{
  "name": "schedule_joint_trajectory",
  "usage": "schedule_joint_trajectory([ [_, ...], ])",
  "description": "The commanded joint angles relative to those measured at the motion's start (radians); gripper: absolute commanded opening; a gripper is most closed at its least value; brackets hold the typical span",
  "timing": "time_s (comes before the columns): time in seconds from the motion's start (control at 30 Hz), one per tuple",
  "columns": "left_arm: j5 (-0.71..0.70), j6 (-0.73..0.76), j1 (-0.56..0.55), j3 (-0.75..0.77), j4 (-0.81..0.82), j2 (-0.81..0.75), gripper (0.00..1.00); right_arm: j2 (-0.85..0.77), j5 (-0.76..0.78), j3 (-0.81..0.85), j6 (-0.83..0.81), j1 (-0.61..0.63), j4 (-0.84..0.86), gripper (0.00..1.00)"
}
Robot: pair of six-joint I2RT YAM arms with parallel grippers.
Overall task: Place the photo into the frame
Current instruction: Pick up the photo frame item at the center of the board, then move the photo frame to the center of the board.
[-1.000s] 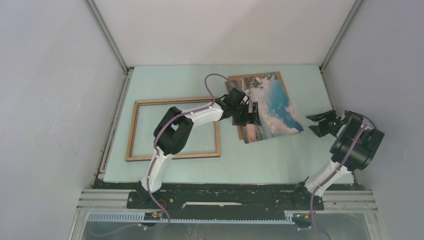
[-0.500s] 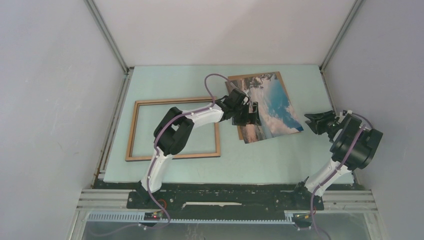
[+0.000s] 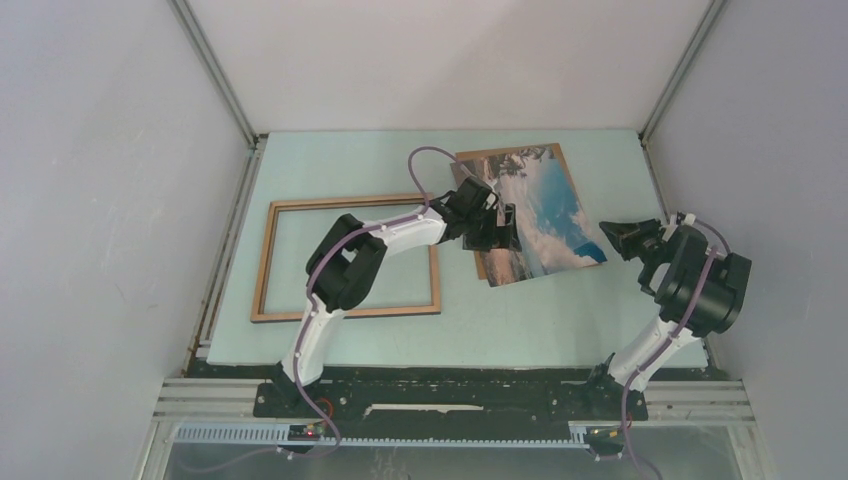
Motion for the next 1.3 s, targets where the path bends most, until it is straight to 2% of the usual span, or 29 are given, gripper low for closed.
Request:
schedule_joint_trajectory([
  [0.0,-0.037,0.043,-0.001,-0.048,-0.052,-0.116,1.00,-0.010,-0.007,-0.025,0.127,0.002,0.280,0.02],
  [0.07,-0.038,0.046,-0.001,-0.077,-0.057,-0.187,1.00,-0.060,-0.013,-0.018,0.115,-0.002,0.223,0.00],
  [0.13,-0.034,0.051,-0.001,-0.117,-0.056,-0.270,1.00,-0.129,-0.016,0.005,0.068,-0.004,0.079,0.00],
  [0.3,-0.070,0.090,0.000,-0.216,-0.095,-0.540,1.00,-0.355,0.047,0.138,-0.168,0.006,-0.446,0.00],
  [0.47,-0.261,0.149,0.035,-0.272,-0.224,-0.771,1.00,-0.558,0.143,0.313,-0.307,0.073,-0.837,0.00],
  [0.6,-0.383,0.130,0.131,-0.359,-0.260,-0.974,1.00,-0.660,0.215,0.477,-0.385,0.222,-1.059,0.00],
  [0.77,-0.512,0.164,0.195,-0.416,-0.275,-1.222,1.00,-0.676,0.275,0.731,-0.416,0.469,-1.198,0.00],
  [1.0,-0.620,0.194,0.194,-0.415,-0.298,-1.445,1.00,-0.544,0.333,1.095,-0.423,0.897,-1.345,0.00],
  [1.13,-0.665,0.212,0.193,-0.403,-0.309,-1.506,1.00,-0.482,0.277,1.192,-0.342,1.006,-1.290,0.00],
  [1.27,-0.688,0.228,0.193,-0.399,-0.301,-1.553,1.00,-0.436,0.174,1.129,-0.223,1.028,-1.168,0.00],
])
